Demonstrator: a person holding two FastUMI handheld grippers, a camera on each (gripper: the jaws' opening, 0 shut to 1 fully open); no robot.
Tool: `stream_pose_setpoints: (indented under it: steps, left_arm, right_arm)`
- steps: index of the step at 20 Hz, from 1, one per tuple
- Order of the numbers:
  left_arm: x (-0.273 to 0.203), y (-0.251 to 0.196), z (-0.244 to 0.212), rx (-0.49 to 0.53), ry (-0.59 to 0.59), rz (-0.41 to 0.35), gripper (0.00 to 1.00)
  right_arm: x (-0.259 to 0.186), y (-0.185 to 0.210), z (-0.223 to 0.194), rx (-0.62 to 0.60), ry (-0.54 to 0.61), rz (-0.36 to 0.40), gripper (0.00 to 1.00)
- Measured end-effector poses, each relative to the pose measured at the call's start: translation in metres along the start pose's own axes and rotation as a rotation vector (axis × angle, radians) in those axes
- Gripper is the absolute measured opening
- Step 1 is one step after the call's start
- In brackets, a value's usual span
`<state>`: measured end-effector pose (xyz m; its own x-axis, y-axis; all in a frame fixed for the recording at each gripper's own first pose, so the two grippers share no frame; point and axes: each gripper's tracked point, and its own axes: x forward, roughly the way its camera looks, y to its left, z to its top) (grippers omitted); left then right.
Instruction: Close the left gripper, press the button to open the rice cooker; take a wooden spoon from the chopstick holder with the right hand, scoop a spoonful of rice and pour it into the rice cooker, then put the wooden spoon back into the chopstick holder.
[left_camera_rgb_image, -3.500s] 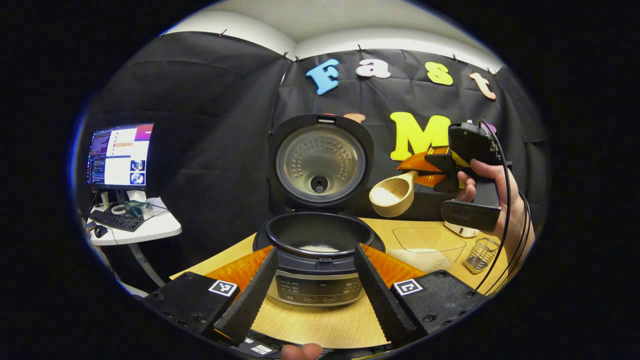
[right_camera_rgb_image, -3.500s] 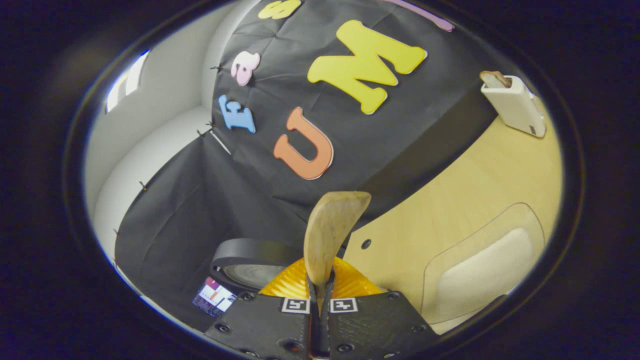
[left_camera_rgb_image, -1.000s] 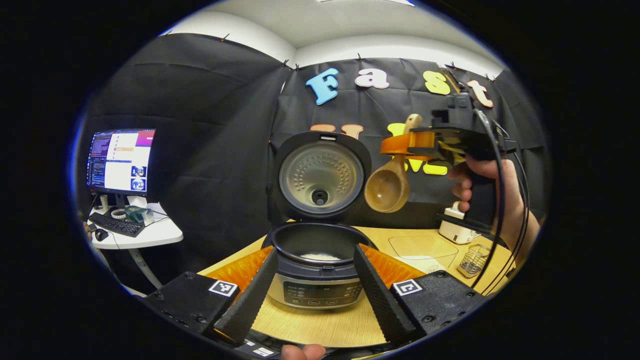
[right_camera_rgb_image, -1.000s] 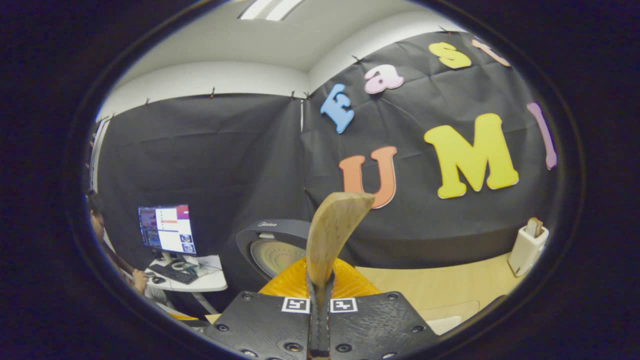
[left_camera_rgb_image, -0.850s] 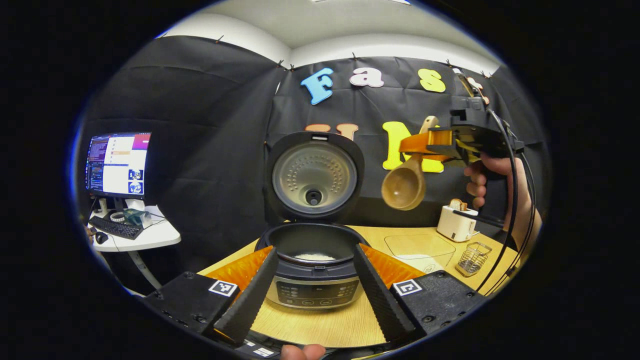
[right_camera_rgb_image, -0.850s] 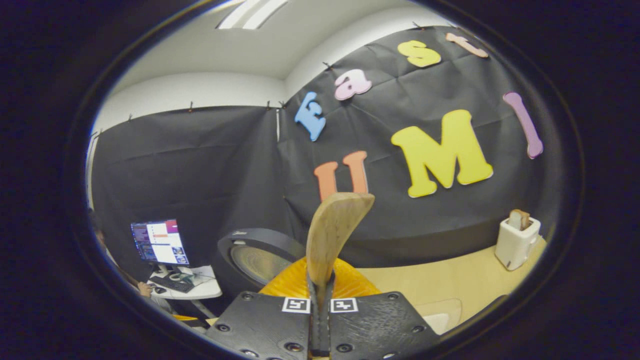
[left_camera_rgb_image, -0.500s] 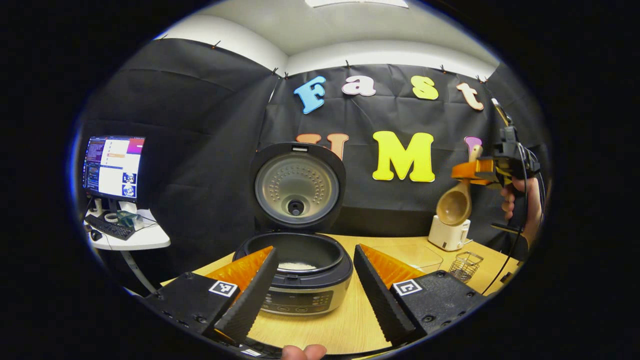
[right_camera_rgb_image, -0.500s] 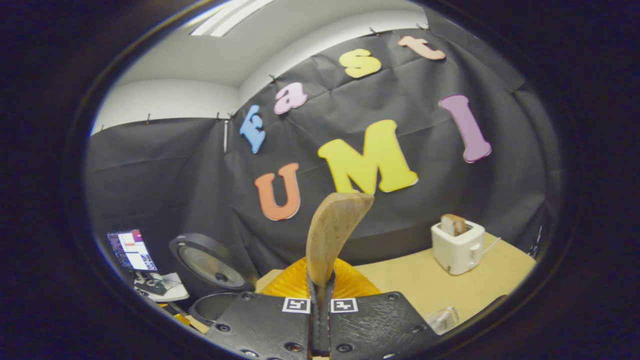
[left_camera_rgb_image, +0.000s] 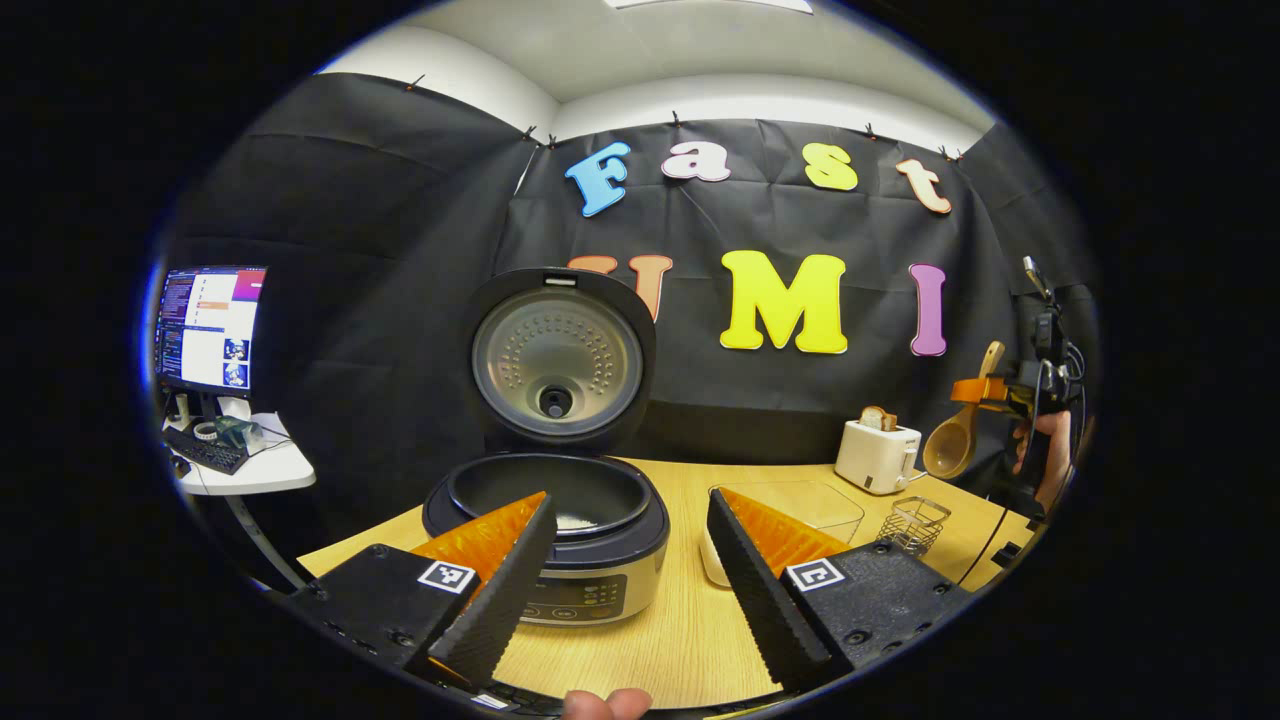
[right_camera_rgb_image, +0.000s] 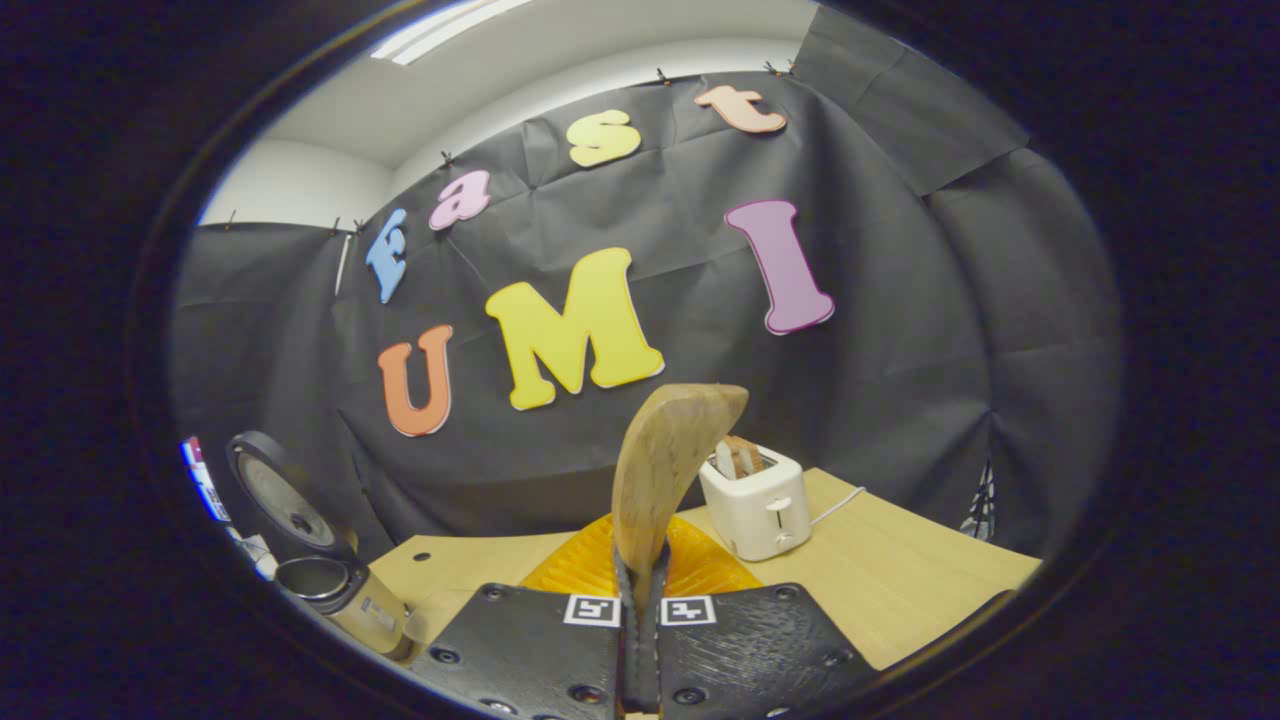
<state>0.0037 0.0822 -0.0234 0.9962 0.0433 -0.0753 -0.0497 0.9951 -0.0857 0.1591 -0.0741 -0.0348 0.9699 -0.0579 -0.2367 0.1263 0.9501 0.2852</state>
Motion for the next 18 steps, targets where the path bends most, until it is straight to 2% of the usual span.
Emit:
stream_pose_setpoints:
  steps: [5,9,15,18]
  left_arm:
    - [-0.003,0.004,0.005,0.009,-0.018,0.000,0.97]
    - [-0.005,0.009,0.006,0.007,-0.015,0.012,0.97]
    - [-0.005,0.007,0.007,0.000,-0.018,0.007,0.97]
    - [-0.005,0.001,0.008,0.001,-0.016,-0.005,0.97]
  right_arm:
    - [0.019,-0.008,-0.040,0.005,0.068,0.020,0.00]
    - [0.023,-0.017,-0.056,-0.027,0.065,0.000,0.00]
    - [0.026,-0.017,-0.097,-0.054,0.089,0.010,0.00]
    - [0.030,-0.021,-0.115,-0.035,0.119,0.004,0.00]
